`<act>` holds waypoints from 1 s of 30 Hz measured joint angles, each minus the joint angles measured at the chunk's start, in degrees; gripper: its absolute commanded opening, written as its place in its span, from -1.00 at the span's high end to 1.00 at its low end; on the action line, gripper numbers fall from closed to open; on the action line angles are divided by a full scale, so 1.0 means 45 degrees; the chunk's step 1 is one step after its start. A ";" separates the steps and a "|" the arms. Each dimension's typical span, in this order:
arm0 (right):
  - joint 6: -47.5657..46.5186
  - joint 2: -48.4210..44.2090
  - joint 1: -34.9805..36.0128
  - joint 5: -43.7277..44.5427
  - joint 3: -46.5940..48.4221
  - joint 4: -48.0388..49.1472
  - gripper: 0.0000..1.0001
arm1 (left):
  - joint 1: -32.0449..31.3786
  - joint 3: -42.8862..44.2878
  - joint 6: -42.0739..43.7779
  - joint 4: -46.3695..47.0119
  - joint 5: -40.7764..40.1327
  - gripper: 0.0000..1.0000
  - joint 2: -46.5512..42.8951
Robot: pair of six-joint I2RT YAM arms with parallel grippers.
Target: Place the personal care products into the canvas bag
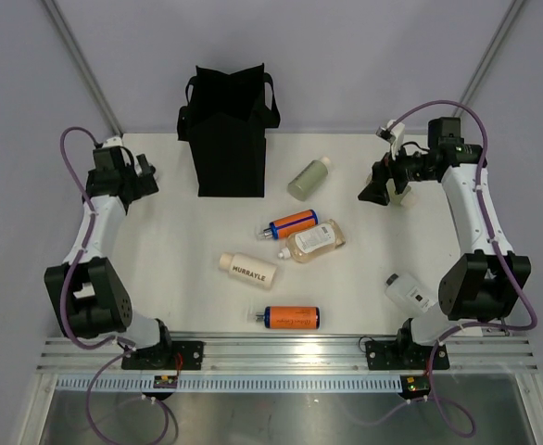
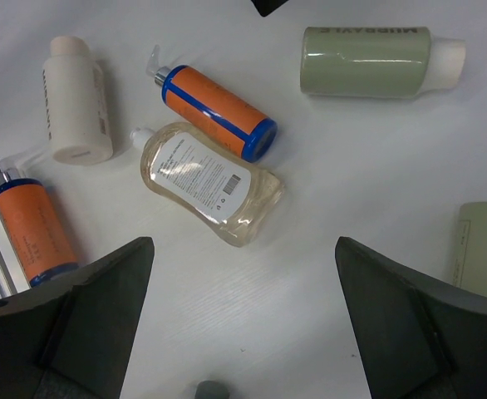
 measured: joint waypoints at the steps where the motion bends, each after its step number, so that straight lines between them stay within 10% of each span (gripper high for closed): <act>1: 0.0097 0.0058 0.0005 -0.0005 0.0034 0.0073 -0.99 | 0.0029 0.0330 0.0199 0.0087 -0.0039 -0.98 0.0369; 15: 0.0622 0.0481 0.0005 -0.0427 -0.0010 0.0486 -0.99 | 0.0053 0.7276 0.4566 0.0369 0.0073 -0.98 0.7067; 30: 0.0578 0.1171 0.0000 -0.0427 0.0010 -0.0155 -0.99 | 0.0495 0.9214 0.6110 -0.1316 0.0680 -0.98 1.0841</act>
